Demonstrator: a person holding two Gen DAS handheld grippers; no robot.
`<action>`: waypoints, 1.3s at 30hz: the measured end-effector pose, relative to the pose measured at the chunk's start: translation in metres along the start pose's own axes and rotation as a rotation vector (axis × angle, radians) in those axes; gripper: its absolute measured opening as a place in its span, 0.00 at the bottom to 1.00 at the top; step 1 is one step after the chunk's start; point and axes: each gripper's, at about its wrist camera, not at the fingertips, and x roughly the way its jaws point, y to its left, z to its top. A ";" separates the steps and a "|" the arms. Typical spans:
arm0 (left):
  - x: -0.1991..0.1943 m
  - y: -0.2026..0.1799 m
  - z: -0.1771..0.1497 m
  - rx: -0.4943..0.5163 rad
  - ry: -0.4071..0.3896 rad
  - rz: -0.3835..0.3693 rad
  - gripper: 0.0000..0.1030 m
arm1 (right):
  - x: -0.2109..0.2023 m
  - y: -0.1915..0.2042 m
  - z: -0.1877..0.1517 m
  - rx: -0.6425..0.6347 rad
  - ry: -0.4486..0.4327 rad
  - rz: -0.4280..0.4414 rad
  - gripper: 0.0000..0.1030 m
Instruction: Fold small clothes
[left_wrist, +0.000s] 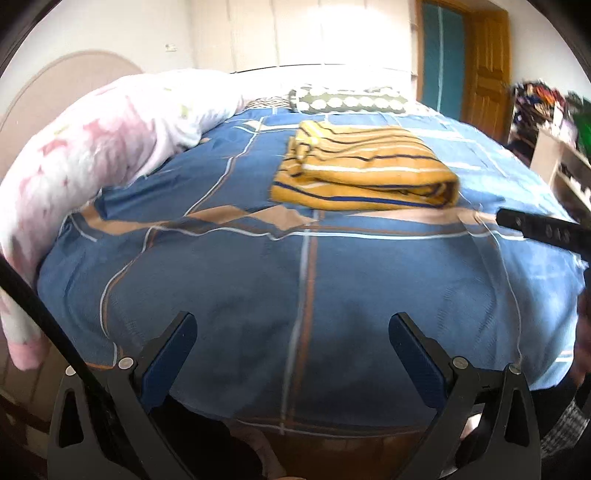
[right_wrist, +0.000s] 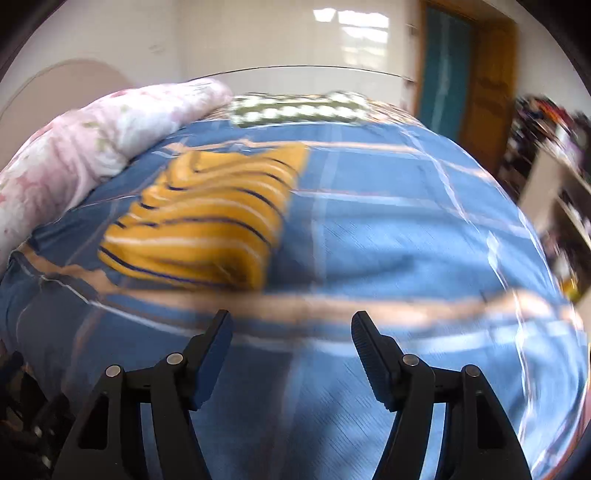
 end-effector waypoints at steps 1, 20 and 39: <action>-0.002 -0.005 0.002 0.014 -0.001 0.008 1.00 | -0.002 -0.004 -0.007 0.009 0.001 -0.003 0.70; -0.010 -0.032 0.016 0.077 0.033 0.110 1.00 | -0.016 0.010 -0.044 -0.078 -0.030 0.000 0.75; 0.005 -0.033 0.007 0.088 0.097 0.098 1.00 | -0.005 0.021 -0.050 -0.104 0.007 -0.008 0.76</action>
